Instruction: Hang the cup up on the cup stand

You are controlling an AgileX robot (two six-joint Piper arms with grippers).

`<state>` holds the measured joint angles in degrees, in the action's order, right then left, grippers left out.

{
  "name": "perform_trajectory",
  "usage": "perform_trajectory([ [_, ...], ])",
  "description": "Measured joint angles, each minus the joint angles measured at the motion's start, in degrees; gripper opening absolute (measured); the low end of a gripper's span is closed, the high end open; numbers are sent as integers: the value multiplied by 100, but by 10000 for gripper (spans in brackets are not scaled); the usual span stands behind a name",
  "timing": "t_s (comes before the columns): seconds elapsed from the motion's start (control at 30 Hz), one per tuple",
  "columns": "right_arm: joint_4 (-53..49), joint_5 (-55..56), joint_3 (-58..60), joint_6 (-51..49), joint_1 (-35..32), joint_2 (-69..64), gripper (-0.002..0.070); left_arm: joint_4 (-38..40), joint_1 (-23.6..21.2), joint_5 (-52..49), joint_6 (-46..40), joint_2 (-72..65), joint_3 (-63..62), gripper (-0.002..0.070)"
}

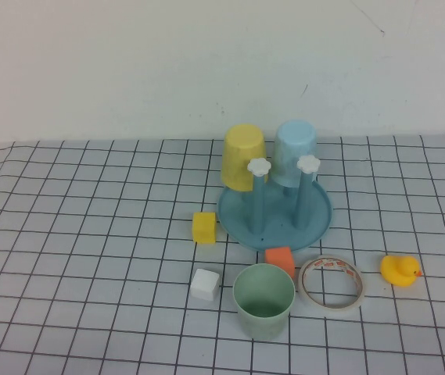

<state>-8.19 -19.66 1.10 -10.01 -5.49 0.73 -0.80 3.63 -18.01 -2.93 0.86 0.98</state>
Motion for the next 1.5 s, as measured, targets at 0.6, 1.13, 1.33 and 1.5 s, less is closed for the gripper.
perform_trajectory([
  [0.6, 5531, 298, 43, -250, 0, 0, -1, 5112, 0, 957, 1522, 0, 11, -3],
  [1.13, 5657, -92, 43, 852, -3, 0, -1, 4762, 0, -701, -1576, -1154, -1425, -3],
  [1.33, 5657, -155, 43, 1001, -3, 0, -1, 4280, 0, -2628, -2834, -2951, -3095, -3],
  [1.5, 5657, -198, 43, 1073, -3, 0, -1, 3842, 0, -3637, -3468, -4418, -4304, -3],
])
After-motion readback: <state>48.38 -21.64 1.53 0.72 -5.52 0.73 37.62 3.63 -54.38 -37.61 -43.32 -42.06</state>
